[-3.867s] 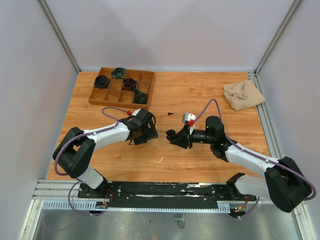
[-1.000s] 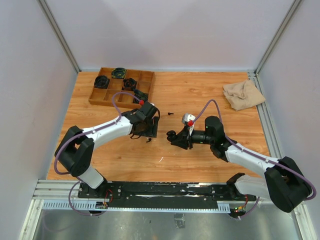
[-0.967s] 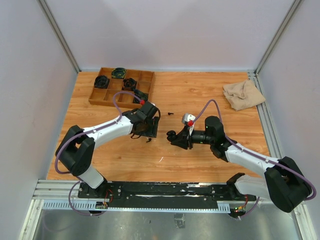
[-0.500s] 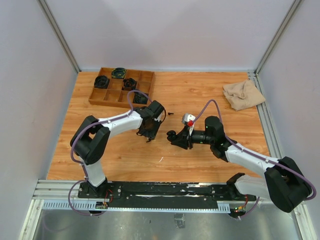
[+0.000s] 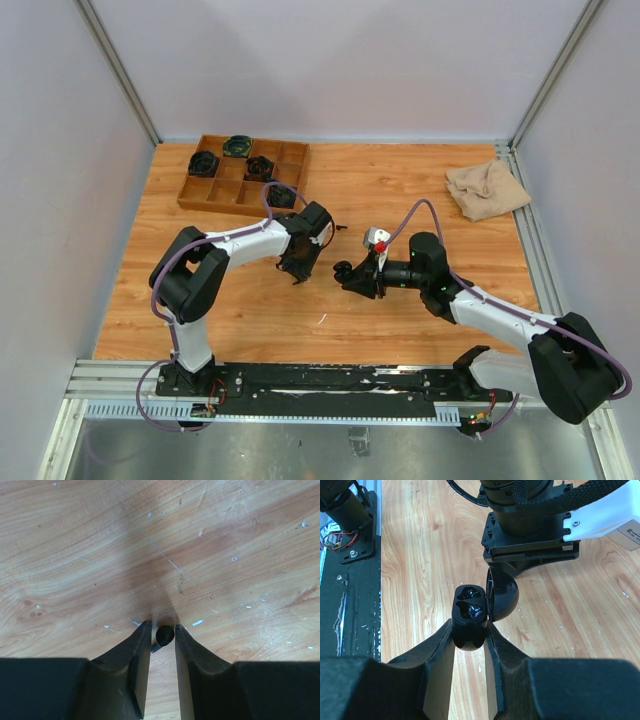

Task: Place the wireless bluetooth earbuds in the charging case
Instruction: Pick up the earbud from the center of the board, then place the earbud in the charging case, then move the earbud to the center of the board.

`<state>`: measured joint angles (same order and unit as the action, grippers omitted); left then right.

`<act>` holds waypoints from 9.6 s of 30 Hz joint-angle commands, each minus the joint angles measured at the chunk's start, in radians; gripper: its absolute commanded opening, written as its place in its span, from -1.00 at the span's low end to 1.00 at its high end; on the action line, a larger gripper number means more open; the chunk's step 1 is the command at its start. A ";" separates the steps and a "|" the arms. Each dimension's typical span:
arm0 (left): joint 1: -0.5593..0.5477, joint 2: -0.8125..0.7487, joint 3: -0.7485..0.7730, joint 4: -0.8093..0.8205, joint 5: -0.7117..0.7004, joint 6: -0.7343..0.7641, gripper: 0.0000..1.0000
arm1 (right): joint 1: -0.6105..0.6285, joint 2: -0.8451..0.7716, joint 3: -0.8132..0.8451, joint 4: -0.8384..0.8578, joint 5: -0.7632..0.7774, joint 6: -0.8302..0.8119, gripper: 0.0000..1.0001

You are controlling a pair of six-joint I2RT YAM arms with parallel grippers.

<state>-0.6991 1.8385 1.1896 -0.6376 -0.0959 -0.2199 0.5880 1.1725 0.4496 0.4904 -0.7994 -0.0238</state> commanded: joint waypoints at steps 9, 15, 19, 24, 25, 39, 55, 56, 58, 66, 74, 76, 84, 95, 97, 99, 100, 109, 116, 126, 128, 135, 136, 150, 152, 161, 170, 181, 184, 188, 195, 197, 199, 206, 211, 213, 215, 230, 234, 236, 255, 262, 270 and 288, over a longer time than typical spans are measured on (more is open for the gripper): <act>-0.010 -0.010 -0.010 -0.011 0.011 -0.018 -0.64 | -0.008 0.004 0.024 -0.003 0.000 -0.013 -0.89; -0.009 -0.108 -0.023 0.012 0.003 -0.061 -0.70 | -0.007 -0.003 0.019 0.012 0.000 -0.006 -0.89; -0.010 -0.191 -0.037 0.049 0.008 -0.092 -0.71 | -0.007 -0.012 0.010 0.029 0.005 0.000 -0.89; -0.010 -0.327 -0.094 0.153 0.045 -0.120 -0.72 | -0.008 -0.031 -0.001 0.047 0.016 0.006 -0.89; -0.010 -0.359 -0.109 0.175 0.052 -0.126 -0.72 | -0.008 -0.036 -0.004 0.053 0.019 0.008 -0.89; -0.013 -0.734 -0.327 0.524 0.233 -0.200 -0.72 | -0.007 -0.063 -0.061 0.186 0.050 0.049 -0.90; -0.082 -0.891 -0.522 0.928 0.381 -0.272 -0.71 | -0.007 -0.127 -0.147 0.351 0.037 0.048 -0.91; -0.090 -0.888 -0.525 0.944 0.382 -0.271 -0.72 | -0.008 -0.129 -0.150 0.360 0.034 0.049 -0.91; -0.108 -0.888 -0.534 0.980 0.386 -0.271 -0.72 | -0.007 -0.132 -0.159 0.384 0.027 0.056 -0.91; -0.151 -0.888 -0.570 1.064 0.371 -0.253 -0.72 | -0.007 -0.154 -0.182 0.448 0.012 0.076 -0.90; -0.177 -0.854 -0.598 1.162 0.366 -0.269 -0.71 | -0.007 -0.159 -0.201 0.528 -0.015 0.114 -0.90; -0.184 -0.847 -0.599 1.172 0.364 -0.265 -0.71 | -0.007 -0.159 -0.203 0.533 -0.018 0.117 -0.90; -0.197 -0.811 -0.608 1.205 0.360 -0.271 -0.72 | -0.007 -0.164 -0.210 0.561 -0.023 0.129 -0.90; -0.206 -0.803 -0.640 1.227 0.338 -0.283 -0.71 | -0.007 -0.177 -0.223 0.587 -0.017 0.140 -0.91; -0.206 -0.804 -0.643 1.227 0.332 -0.282 -0.71 | -0.007 -0.178 -0.224 0.590 -0.015 0.139 -0.91; -0.206 -0.804 -0.646 1.230 0.327 -0.283 -0.71 | -0.008 -0.179 -0.224 0.591 -0.015 0.140 -0.91; -0.206 -0.803 -0.647 1.234 0.327 -0.284 -0.71 | -0.008 -0.179 -0.224 0.593 -0.017 0.140 -0.91; -0.212 -0.791 -0.667 1.301 0.321 -0.324 -0.69 | -0.007 -0.180 -0.227 0.608 -0.018 0.148 -0.91; -0.218 -0.770 -0.671 1.305 0.308 -0.326 -0.68 | -0.007 -0.186 -0.229 0.610 -0.017 0.148 -0.91; -0.218 -0.789 -0.695 1.305 0.289 -0.319 -0.66 | -0.007 -0.197 -0.234 0.609 -0.013 0.148 -0.91; -0.218 -0.787 -0.697 1.305 0.291 -0.324 -0.65 | -0.007 -0.199 -0.235 0.610 -0.012 0.147 -0.91; -0.219 -0.783 -0.702 1.303 0.294 -0.331 -0.51 | -0.008 -0.204 -0.238 0.612 -0.008 0.147 -0.91; -0.219 -0.785 -0.704 1.303 0.293 -0.331 -0.49 | -0.008 -0.206 -0.239 0.611 -0.008 0.146 -0.91; -0.218 -0.812 -0.707 1.300 0.283 -0.341 -0.04 | -0.008 -0.212 -0.243 0.610 0.002 0.141 -0.92; -0.218 -0.824 -0.702 1.283 0.279 -0.338 0.03 | -0.010 -0.212 -0.245 0.606 0.008 0.136 -0.92; -0.218 -0.890 -0.636 1.061 0.131 -0.272 0.31 | -0.019 -0.217 -0.244 0.550 0.062 0.105 -0.93; -0.189 -0.796 -0.480 0.747 -0.101 -0.221 0.49 | -0.022 -0.262 -0.244 0.394 0.256 0.017 -0.93; -0.066 -0.462 -0.270 0.663 -0.094 -0.179 0.47 | -0.023 -0.344 -0.287 0.339 0.494 -0.037 -0.93; -0.044 -0.352 -0.195 0.652 -0.082 -0.169 0.46 | -0.023 -0.352 -0.292 0.338 0.514 -0.042 -0.93; -0.026 -0.211 -0.086 0.642 -0.069 -0.139 0.43 | -0.023 -0.347 -0.295 0.340 0.524 -0.044 -0.93; -0.008 0.027 0.133 0.607 -0.022 -0.070 0.42 | -0.025 -0.353 -0.300 0.339 0.539 -0.048 -0.93; -0.004 0.088 0.194 0.587 -0.016 -0.056 0.40 | -0.027 -0.353 -0.302 0.344 0.543 -0.048 -0.93; -0.001 0.143 0.252 0.567 -0.006 -0.040 0.37 | -0.029 -0.351 -0.305 0.347 0.546 -0.047 -0.93; 0.004 0.310 0.425 0.480 0.038 -0.002 0.24 | -0.031 -0.349 -0.308 0.350 0.552 -0.047 -0.94; 0.004 0.367 0.459 0.444 0.051 0.004 0.22 | -0.032 -0.346 -0.310 0.354 0.553 -0.044 -0.94; 0.004 0.377 0.457 0.434 0.057 0.004 0.22 | -0.033 -0.346 -0.310 0.356 0.549 -0.042 -0.94; 0.004 0.377 0.445 0.429 0.065 0.005 0.22 | -0.033 -0.346 -0.310 0.356 0.549 -0.042 -0.94; 0.004 0.283 0.312 0.394 0.080 0.008 0.20 | -0.033 -0.352 -0.311 0.358 0.548 -0.035 -0.94; 0.004 0.276 0.310 0.370 0.076 0.008 0.19 | -0.035 -0.355 -0.311 0.357 0.547 -0.035 -0.94; 0.004 0.270 0.312 0.357 0.075 0.011 0.17 | -0.035 -0.358 -0.311 0.355 0.550 -0.035 -0.94; 0.004 0.154 0.290 0.317 0.099 -0.007 0.13 | -0.034 -0.353 -0.308 0.353 0.543 -0.033 -0.94; 0.004 0.143 0.351 0.232 -0.051 -0.048 0.09 | -0.035 -0.354 -0.308 0.353 0.542 -0.033 -0.94; 0.009 0.260 0.465 0.156 -0.135 -0.060 -0.01 | -0.034 -0.356 -0.308 0.352 0.546 -0.033 -0.94; 0.024 0.388 0.519 0.162 -0.107 -0.060 -0.32 | -0.035 -0.350 -0.308 0.353 0.547 -0.032 -0.94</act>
<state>-0.6827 2.2021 1.6890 -0.4725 -0.2031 -0.2745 0.5659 0.8276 0.1520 0.8101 -0.2604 -0.0540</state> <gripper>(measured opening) 0.374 0.273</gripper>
